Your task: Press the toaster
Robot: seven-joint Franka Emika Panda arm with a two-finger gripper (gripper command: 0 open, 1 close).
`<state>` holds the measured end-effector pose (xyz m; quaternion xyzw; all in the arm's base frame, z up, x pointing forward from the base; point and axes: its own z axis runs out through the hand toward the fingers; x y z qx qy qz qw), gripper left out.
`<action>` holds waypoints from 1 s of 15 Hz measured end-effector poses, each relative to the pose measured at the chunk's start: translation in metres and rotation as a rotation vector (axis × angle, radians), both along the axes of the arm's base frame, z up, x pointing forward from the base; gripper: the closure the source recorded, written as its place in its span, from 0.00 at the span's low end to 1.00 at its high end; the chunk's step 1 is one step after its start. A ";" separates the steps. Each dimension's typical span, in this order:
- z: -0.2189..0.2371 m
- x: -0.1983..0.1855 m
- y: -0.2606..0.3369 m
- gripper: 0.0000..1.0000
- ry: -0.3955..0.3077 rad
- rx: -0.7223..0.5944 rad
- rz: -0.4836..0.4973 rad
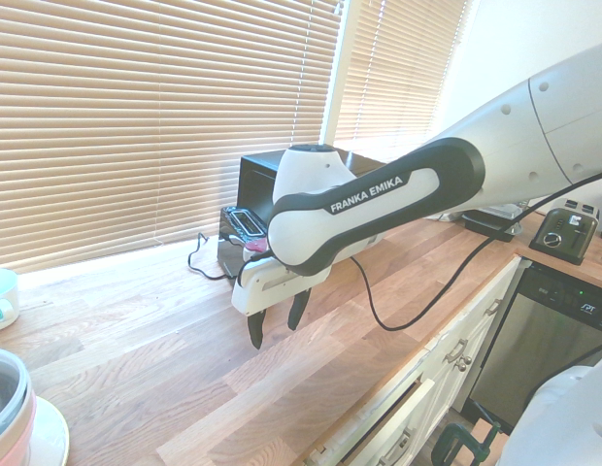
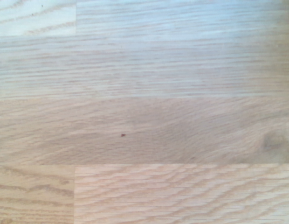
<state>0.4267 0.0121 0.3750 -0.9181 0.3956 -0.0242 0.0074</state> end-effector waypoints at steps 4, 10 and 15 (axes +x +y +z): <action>0.002 0.003 -0.001 0.00 -0.042 -0.033 -0.008; 0.031 0.014 -0.013 0.00 -0.220 -0.119 -0.057; 0.050 0.019 -0.025 0.00 -0.281 -0.156 -0.071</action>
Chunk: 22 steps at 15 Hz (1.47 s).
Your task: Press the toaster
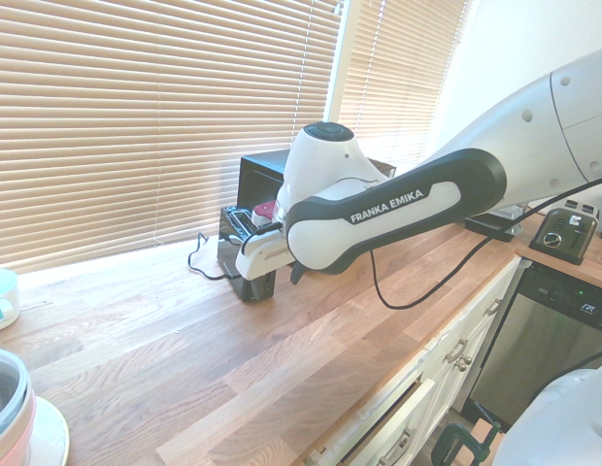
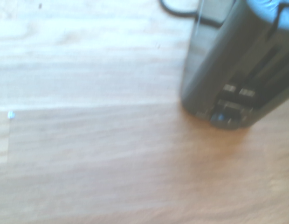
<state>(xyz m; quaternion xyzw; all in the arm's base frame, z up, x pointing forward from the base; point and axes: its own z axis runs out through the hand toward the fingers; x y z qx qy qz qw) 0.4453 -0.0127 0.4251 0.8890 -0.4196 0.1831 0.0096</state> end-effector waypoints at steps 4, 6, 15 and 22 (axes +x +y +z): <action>0.025 0.011 -0.010 0.00 -0.055 -0.037 -0.006; 0.035 0.017 -0.015 0.00 -0.073 -0.051 -0.014; 0.051 0.055 -0.044 0.00 -0.085 -0.079 -0.047; 0.046 0.064 -0.047 1.00 -0.077 -0.093 -0.025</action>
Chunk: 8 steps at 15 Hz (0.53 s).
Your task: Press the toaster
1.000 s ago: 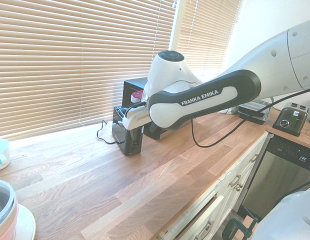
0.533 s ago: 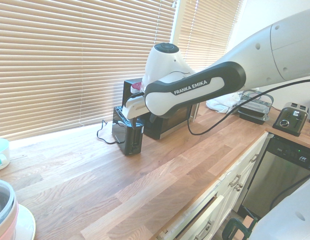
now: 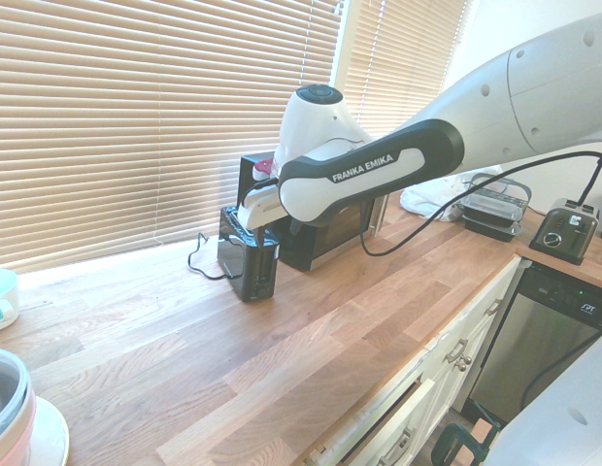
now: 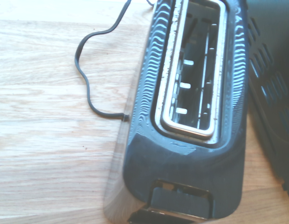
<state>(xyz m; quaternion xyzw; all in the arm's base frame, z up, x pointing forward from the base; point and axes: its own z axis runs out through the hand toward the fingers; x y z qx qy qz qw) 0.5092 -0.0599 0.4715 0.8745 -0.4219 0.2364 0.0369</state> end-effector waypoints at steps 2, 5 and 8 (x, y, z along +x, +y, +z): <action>0.000 0.000 -0.001 1.00 0.001 -0.001 0.002; 0.000 -0.001 -0.008 1.00 0.000 -0.002 -0.001; 0.001 -0.001 -0.010 1.00 0.001 -0.004 0.001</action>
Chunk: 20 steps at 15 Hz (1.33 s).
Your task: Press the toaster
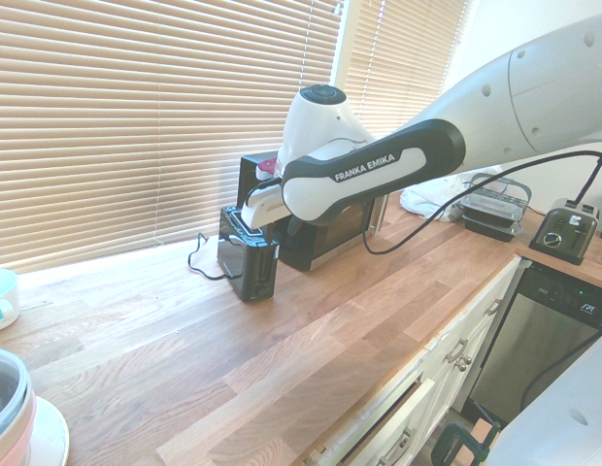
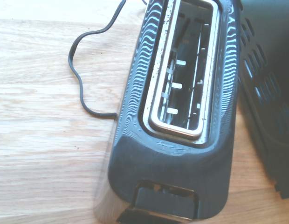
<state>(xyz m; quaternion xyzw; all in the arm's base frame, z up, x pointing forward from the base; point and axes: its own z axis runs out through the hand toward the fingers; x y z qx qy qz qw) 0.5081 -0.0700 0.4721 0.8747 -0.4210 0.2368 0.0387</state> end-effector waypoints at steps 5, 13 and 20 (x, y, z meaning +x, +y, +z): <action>-0.002 0.003 0.006 1.00 0.001 -0.015 0.024; -0.013 0.021 0.017 1.00 0.010 -0.017 0.045; -0.016 0.022 0.015 1.00 0.003 -0.012 0.047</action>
